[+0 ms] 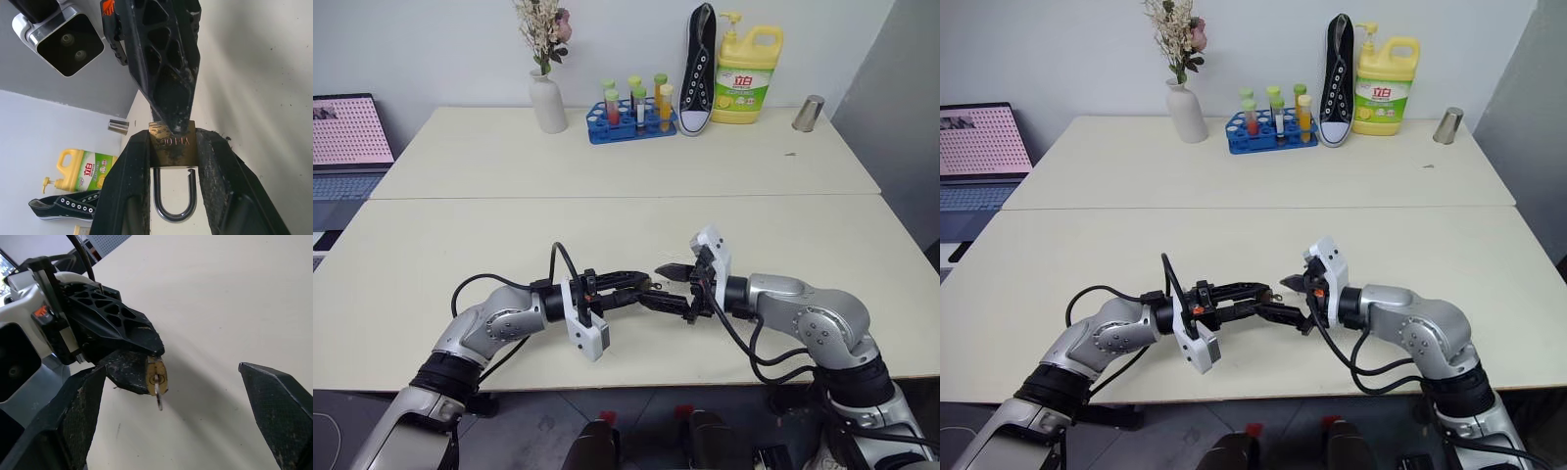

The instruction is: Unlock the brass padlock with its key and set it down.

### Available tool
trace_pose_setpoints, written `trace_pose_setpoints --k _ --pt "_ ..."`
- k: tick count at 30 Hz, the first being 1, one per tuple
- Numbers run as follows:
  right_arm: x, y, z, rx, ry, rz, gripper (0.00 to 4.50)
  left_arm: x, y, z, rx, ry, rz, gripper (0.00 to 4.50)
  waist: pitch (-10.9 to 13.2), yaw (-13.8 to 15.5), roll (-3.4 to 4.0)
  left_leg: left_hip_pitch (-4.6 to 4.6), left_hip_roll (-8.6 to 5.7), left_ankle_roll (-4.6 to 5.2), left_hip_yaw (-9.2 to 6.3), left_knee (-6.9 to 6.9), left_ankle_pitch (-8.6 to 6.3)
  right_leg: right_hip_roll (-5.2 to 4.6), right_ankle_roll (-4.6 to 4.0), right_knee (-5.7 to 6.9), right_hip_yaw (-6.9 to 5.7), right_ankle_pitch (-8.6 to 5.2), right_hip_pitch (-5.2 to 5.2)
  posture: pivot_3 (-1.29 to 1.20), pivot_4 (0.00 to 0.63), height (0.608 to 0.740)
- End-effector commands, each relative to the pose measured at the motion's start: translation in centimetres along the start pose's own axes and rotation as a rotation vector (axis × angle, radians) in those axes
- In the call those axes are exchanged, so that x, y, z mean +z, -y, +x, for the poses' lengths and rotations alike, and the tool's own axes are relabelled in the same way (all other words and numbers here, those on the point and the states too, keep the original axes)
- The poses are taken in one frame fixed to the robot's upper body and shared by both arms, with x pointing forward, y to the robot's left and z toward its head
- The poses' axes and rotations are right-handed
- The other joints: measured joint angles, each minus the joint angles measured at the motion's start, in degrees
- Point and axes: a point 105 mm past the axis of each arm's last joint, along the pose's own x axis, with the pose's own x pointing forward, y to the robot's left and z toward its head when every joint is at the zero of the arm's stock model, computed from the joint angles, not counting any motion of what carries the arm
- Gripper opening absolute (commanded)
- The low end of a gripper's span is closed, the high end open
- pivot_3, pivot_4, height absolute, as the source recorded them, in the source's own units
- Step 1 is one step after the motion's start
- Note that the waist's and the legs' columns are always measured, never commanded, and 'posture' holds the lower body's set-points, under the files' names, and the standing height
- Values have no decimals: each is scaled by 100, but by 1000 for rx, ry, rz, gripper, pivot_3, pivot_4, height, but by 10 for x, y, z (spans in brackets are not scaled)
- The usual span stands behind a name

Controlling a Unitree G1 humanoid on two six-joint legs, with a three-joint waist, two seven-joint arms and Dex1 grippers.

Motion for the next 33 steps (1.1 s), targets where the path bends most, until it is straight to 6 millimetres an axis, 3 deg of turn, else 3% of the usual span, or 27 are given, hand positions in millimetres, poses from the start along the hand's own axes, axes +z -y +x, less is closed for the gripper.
trace_pose_setpoints --k 1,2,5,15,28,29,33 --pt "13 -5 2 33 44 -36 4500 7 -12 3 47 33 18 953 0 -1 0 0 0 0 0 0 0 0 0 0 0 0 0 0 150 740" --pt "13 -5 3 34 43 -37 4500 7 -12 3 47 33 18 953 0 -1 0 0 0 0 0 0 0 0 0 0 0 0 0 0 150 740" --pt "13 -5 3 38 45 -36 3887 7 -12 4 47 31 17 953 0 -1 0 0 0 0 0 0 0 0 0 0 0 0 0 0 150 740" --pt "13 -5 4 49 44 -36 180 7 -12 2 45 27 15 953 0 -1 0 0 0 0 -1 0 0 0 0 0 0 0 0 0 150 740" --pt "14 -9 4 75 47 -41 132 12 -3 -6 31 42 -125 953 0 -3 1 1 0 0 -1 0 0 0 0 0 1 0 0 0 150 740" --pt "14 -9 4 76 46 -41 132 12 -4 -7 37 40 -134 1708 0 -3 1 0 0 0 -2 0 0 0 0 0 0 0 0 0 150 740" --pt "14 -8 3 68 42 -45 132 15 -6 -14 47 46 -160 2928 0 -2 0 0 1 0 -4 0 0 0 0 0 0 0 0 0 150 740"
